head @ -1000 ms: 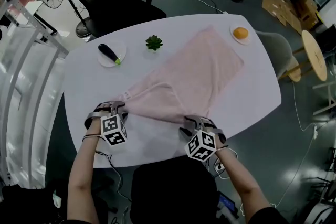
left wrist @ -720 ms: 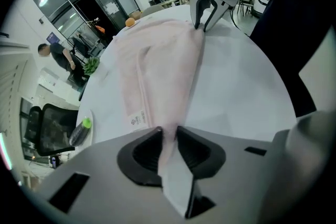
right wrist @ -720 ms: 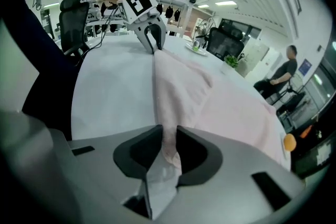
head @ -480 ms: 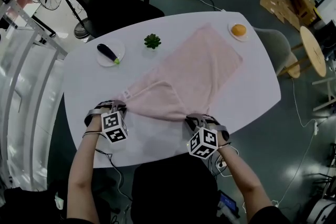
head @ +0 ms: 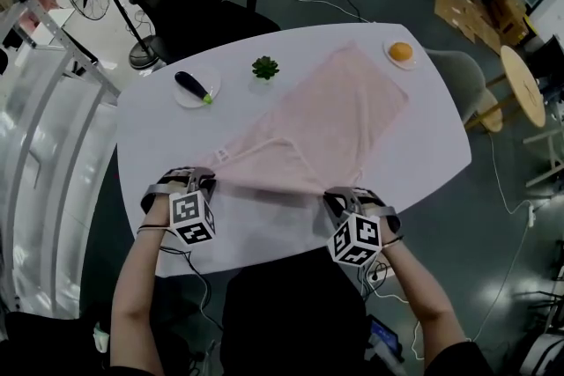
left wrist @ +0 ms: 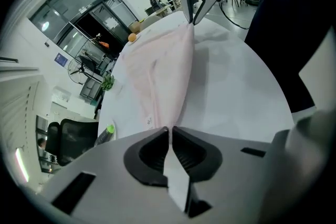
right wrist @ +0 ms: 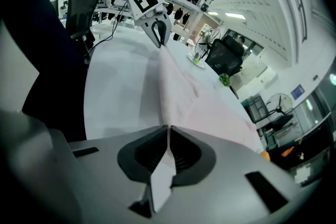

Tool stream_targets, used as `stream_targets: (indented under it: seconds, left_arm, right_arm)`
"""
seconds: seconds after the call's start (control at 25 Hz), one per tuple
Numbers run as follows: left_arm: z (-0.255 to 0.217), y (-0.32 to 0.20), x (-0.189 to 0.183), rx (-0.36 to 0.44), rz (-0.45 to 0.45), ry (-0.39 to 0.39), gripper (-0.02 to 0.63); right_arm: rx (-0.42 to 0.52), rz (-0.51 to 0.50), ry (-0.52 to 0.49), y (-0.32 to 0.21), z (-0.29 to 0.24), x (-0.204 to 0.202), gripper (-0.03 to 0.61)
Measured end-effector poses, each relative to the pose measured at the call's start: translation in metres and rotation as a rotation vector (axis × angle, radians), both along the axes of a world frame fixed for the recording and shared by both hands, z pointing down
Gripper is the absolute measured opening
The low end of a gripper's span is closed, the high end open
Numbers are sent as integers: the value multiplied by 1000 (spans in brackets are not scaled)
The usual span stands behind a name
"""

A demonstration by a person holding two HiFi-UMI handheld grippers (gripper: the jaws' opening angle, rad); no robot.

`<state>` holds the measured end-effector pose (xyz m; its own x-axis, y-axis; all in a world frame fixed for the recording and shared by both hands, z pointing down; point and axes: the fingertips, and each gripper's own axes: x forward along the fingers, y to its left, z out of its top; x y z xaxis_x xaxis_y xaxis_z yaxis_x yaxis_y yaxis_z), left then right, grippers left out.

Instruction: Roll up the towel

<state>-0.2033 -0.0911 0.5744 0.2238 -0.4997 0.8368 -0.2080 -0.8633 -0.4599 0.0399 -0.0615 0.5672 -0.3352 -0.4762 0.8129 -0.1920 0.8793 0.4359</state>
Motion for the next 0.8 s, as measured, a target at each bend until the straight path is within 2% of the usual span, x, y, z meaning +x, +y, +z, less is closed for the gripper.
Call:
stream_targets:
  seconds: [0.16, 0.32, 0.56, 0.8]
  left_arm:
    - [-4, 20, -3, 13, 18, -3, 34]
    - [1, 51, -6, -12, 36, -2, 34]
    - [14, 105, -10, -84, 55, 2, 32]
    - [30, 129, -7, -153, 54, 11, 32]
  right_arm:
    - [17, -14, 8, 15, -9, -2, 23]
    - [1, -35, 17, 39, -7, -4, 23]
    - [-70, -75, 25, 83, 8, -6, 23]
    - [-135, -89, 40, 100, 23, -3, 23]
